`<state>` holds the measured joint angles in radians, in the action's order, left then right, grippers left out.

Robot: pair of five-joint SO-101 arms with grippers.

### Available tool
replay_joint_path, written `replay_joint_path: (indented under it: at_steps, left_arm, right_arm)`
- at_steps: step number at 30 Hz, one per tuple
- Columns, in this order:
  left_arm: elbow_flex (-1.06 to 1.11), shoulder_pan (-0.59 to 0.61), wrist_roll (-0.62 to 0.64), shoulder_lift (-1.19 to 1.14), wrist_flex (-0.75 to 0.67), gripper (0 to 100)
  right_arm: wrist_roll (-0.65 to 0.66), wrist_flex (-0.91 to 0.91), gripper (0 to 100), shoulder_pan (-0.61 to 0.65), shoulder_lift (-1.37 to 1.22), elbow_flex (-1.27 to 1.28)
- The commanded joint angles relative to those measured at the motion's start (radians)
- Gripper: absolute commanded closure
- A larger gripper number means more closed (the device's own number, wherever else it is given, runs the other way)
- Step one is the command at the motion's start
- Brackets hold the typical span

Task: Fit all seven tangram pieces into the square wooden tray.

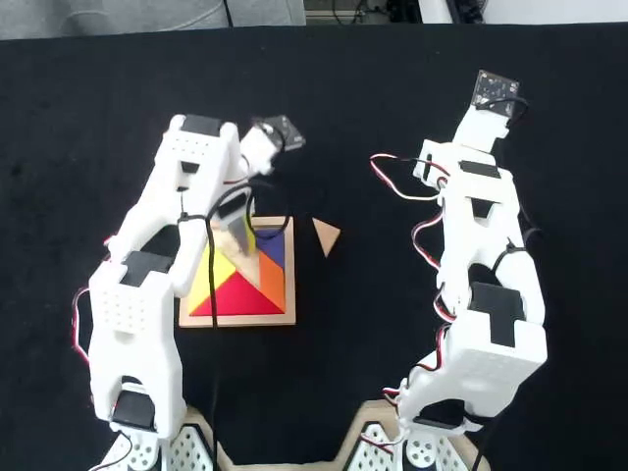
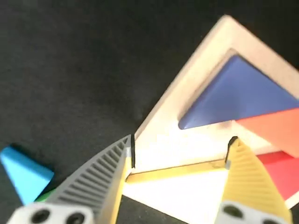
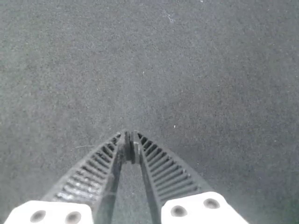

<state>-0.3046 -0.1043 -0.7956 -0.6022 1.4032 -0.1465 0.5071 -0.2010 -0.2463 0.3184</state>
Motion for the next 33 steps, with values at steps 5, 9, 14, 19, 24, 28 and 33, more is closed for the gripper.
replay_joint_path:
  at_steps: [5, 9, 14, 19, 24, 28, 33]
  left_arm:
    - [0.031, 0.005, -0.012, 0.072, -0.038, 68]
    - [0.041, -0.022, 0.021, 0.071, -0.092, 68]
    - [0.042, -0.062, 0.023, 0.063, -0.087, 68]
    - [0.042, -0.071, 0.025, 0.072, -0.086, 68]
    - [0.042, -0.059, 0.02, 0.072, -0.084, 68]
    - [0.033, -0.056, 0.017, 0.072, -0.031, 68]
    - [0.033, -0.054, -0.025, 0.072, 0.021, 68]
  right_arm:
    - [-0.005, -0.025, 98.1, -0.008, 0.012, -0.019]
    - [-0.005, -0.025, 98.1, -0.008, 0.012, -0.019]
    - [-0.005, -0.025, 98.1, -0.008, 0.012, -0.019]
    - [-0.005, -0.025, 98.1, -0.008, 0.012, -0.019]
    - [-0.005, -0.025, 98.1, -0.008, 0.013, -0.019]
    - [-0.005, -0.025, 98.1, -0.008, 0.013, -0.019]
    - [-0.005, -0.025, 98.1, -0.008, 0.013, -0.019]
